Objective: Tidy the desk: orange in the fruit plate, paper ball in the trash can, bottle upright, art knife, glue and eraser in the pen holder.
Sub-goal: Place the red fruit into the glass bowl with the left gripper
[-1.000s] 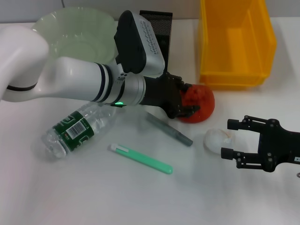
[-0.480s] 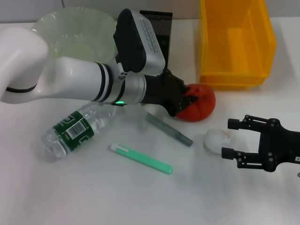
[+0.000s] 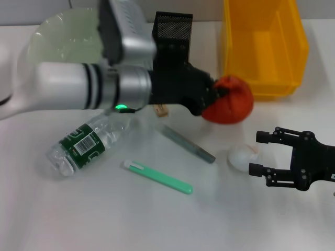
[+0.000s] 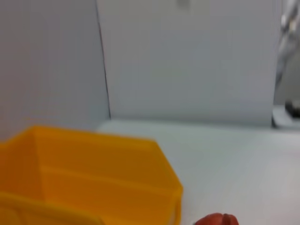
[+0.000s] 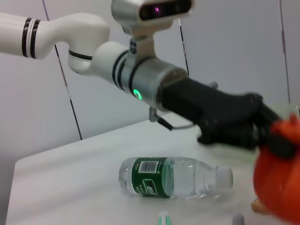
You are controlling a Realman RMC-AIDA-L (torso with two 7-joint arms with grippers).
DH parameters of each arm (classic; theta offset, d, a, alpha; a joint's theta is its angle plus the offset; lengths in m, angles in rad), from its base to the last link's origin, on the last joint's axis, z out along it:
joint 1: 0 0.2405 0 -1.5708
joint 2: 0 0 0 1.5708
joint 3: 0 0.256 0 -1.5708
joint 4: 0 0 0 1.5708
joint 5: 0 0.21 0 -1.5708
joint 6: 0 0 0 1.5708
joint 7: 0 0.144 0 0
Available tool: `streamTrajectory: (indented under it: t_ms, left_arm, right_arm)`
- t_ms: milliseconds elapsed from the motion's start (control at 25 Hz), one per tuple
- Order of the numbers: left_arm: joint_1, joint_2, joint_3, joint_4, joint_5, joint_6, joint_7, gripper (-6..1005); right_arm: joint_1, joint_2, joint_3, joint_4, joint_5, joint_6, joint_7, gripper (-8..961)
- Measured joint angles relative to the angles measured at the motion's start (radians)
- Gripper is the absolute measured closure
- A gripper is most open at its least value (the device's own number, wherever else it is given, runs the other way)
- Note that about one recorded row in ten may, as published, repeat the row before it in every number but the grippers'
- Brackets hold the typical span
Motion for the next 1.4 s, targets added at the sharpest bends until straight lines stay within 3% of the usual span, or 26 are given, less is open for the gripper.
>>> streamTrajectory:
  t_ms: [120,200,360,480,600,760,840,920,1120,1400]
  left_arm:
    - [0.043,0.001,-0.124,-0.011,-0.048,0.118,0.050,916]
    - [0.058,0.001,-0.161,-0.023,-0.074,0.153,0.071,927]
    - [0.103,0.001,-0.252,-0.115,-0.268,0.218,0.189,948]
    - [0.109,0.001,-0.262,-0.158,-0.354,0.219,0.234,947]
    - [0.119,-0.002,-0.277,-0.238,-0.549,0.216,0.348,947]
    - [0.120,-0.003,-0.278,-0.253,-0.592,0.210,0.375,949]
    - [0.105,-0.006,-0.274,-0.355,-0.861,0.150,0.529,950]
    - [0.095,-0.006,-0.271,-0.387,-0.929,0.130,0.577,951]
    - [0.078,-0.006,-0.278,-0.431,-1.023,0.061,0.652,925]
    - [0.076,-0.006,-0.279,-0.437,-1.052,0.019,0.684,832]
  right_arm:
    - [0.000,0.000,0.000,-0.001,0.000,0.000,-0.001,153]
    - [0.000,0.000,0.000,-0.002,0.000,0.000,-0.001,153]
    - [0.000,0.000,0.000,-0.003,0.000,-0.001,-0.001,152]
    - [0.001,0.000,0.001,-0.003,0.000,-0.001,-0.001,152]
    - [0.004,0.000,0.001,-0.003,0.000,-0.002,-0.002,152]
    - [0.005,0.000,0.001,-0.003,0.002,-0.004,-0.002,152]
    - [0.007,0.001,0.001,-0.003,0.005,-0.005,-0.002,152]
    - [0.009,0.002,0.001,-0.003,0.007,-0.005,-0.002,152]
    - [0.012,0.003,0.001,-0.003,0.007,-0.005,-0.002,152]
    - [0.015,0.006,0.001,-0.003,0.008,-0.005,-0.002,153]
